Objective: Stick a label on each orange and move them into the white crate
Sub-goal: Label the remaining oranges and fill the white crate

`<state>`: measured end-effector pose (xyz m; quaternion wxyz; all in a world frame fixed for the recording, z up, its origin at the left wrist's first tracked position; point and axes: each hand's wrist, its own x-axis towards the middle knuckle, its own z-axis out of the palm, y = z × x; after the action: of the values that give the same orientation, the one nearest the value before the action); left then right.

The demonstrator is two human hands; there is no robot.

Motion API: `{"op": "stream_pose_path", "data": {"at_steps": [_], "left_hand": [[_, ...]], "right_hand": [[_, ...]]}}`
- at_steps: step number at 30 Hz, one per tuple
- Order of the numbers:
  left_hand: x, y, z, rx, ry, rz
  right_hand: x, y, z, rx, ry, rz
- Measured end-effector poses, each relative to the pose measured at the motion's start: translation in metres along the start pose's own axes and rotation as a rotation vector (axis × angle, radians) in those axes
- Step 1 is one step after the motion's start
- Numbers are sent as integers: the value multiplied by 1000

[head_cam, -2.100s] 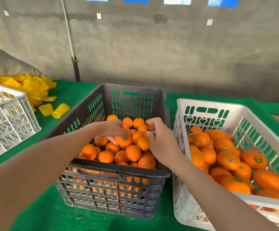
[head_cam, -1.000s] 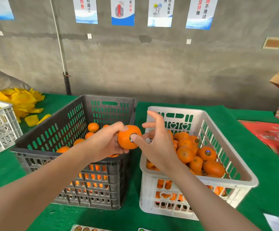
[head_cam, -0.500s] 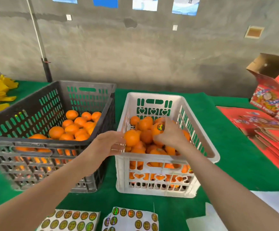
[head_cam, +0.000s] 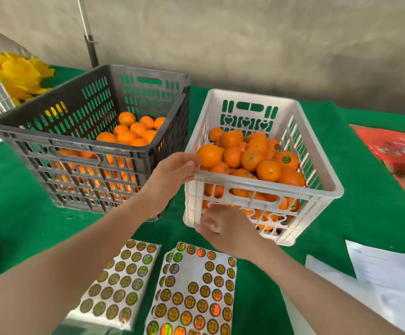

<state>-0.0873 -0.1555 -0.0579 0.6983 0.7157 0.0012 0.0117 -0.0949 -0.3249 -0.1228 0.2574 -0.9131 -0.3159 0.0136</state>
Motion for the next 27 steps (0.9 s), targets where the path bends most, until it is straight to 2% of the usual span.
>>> {"op": "stream_pose_path", "data": {"at_steps": [2,3,5,8,10,12,14,16,18,20,23,27], "left_hand": [[-3,-2,3,8,8,3],[-5,-3,4,19,9,5],[-11,-8,5,38,25,42],[-29,-26,4,104,110,125],[-44,-49,2,140,170,72],[-59,-74,-1,222,190,-74],[-68,-96,-5,276,161,-297],[-73,-111,-8,223,112,-520],[-76,-117,-9,165,-4,-648],[-77,-120,-8,50,-45,-722],[-74,-121,-6,-115,-45,-773],[-71,-124,-7,-186,-32,-792]], "right_hand": [[-7,12,37,-131,-391,247],[-9,19,49,-186,-484,316],[-9,27,63,-249,-521,350],[-12,32,76,-218,-464,349],[-13,32,79,-207,-394,335],[-13,33,78,-107,-291,301],[-12,33,71,72,-210,304],[-11,34,62,226,-142,312],[-10,33,56,296,-69,314],[-12,29,52,277,30,300],[-28,19,59,54,249,146],[-50,2,77,-82,215,64]]}}
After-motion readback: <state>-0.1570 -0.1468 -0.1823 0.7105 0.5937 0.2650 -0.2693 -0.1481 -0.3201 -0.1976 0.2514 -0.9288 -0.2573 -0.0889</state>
